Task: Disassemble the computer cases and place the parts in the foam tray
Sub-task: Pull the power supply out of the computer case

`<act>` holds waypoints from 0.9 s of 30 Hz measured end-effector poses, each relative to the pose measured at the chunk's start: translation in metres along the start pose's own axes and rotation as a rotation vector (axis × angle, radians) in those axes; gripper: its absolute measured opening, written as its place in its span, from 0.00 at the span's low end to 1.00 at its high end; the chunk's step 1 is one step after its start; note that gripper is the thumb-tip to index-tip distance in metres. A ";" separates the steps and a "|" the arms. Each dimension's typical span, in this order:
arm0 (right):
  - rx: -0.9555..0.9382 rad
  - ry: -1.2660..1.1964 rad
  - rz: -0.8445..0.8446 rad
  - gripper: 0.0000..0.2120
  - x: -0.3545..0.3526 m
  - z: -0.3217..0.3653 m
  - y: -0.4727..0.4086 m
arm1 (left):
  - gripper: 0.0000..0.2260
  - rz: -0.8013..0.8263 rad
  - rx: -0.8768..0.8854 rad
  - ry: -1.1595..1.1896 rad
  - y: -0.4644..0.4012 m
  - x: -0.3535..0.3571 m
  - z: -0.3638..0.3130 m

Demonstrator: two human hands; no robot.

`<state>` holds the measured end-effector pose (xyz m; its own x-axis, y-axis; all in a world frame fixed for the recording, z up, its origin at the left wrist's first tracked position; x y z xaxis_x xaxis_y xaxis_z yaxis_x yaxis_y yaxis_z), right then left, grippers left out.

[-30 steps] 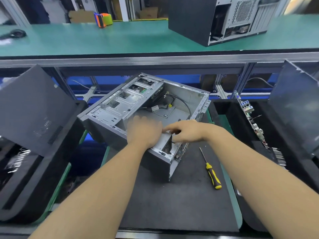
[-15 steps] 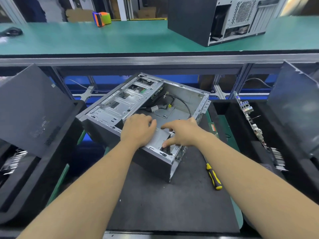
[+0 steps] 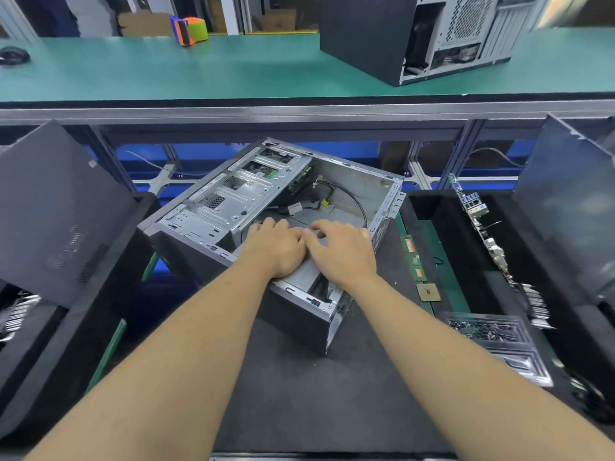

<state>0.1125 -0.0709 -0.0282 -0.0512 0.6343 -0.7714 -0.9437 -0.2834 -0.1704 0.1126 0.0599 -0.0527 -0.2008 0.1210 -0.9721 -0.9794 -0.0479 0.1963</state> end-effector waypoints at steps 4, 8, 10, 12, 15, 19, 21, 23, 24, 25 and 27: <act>-0.031 0.047 0.003 0.20 0.002 0.004 0.002 | 0.21 0.062 0.010 -0.020 -0.012 -0.004 -0.005; -0.035 0.036 -0.034 0.20 -0.002 0.004 0.001 | 0.17 0.082 0.045 -0.003 -0.021 -0.007 -0.010; -0.038 0.030 -0.027 0.20 -0.003 0.006 0.002 | 0.13 0.065 0.051 0.061 -0.025 -0.010 -0.008; -0.068 0.079 0.039 0.25 -0.001 0.007 0.004 | 0.09 -0.048 -0.009 0.244 -0.030 -0.020 -0.001; -0.138 0.288 0.235 0.36 0.009 0.004 0.005 | 0.11 -0.352 -0.223 0.670 -0.024 -0.041 0.019; -0.141 0.362 0.273 0.37 0.015 0.000 0.002 | 0.09 -0.256 -0.095 0.721 -0.023 -0.047 0.010; -0.130 0.336 0.258 0.34 0.017 0.000 0.001 | 0.11 -0.264 0.050 0.423 -0.010 -0.048 0.002; -0.125 0.325 0.241 0.33 0.017 0.000 0.001 | 0.15 -0.366 0.105 0.222 0.008 -0.044 0.006; -0.123 0.325 0.242 0.34 0.018 0.000 0.000 | 0.15 -0.393 0.096 0.203 0.016 -0.037 0.009; -0.122 0.324 0.245 0.35 0.018 -0.001 0.000 | 0.13 -0.398 0.067 0.217 0.022 -0.029 0.012; -0.122 0.304 0.238 0.33 0.017 0.000 -0.001 | 0.11 -0.369 -0.011 0.255 0.027 -0.018 0.012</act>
<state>0.1123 -0.0597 -0.0417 -0.1468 0.3041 -0.9413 -0.8705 -0.4916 -0.0231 0.0899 0.0683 -0.0283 0.1758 -0.1162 -0.9775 -0.9837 -0.0578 -0.1700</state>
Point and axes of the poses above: each hand's wrist, its own y-axis away from the middle knuckle, its own x-axis out of the palm, z = x × y, the point moved 7 cm from there along -y, towards the middle knuckle, and after that the axes turned 11 degrees about -y, right-handed, at the moved point
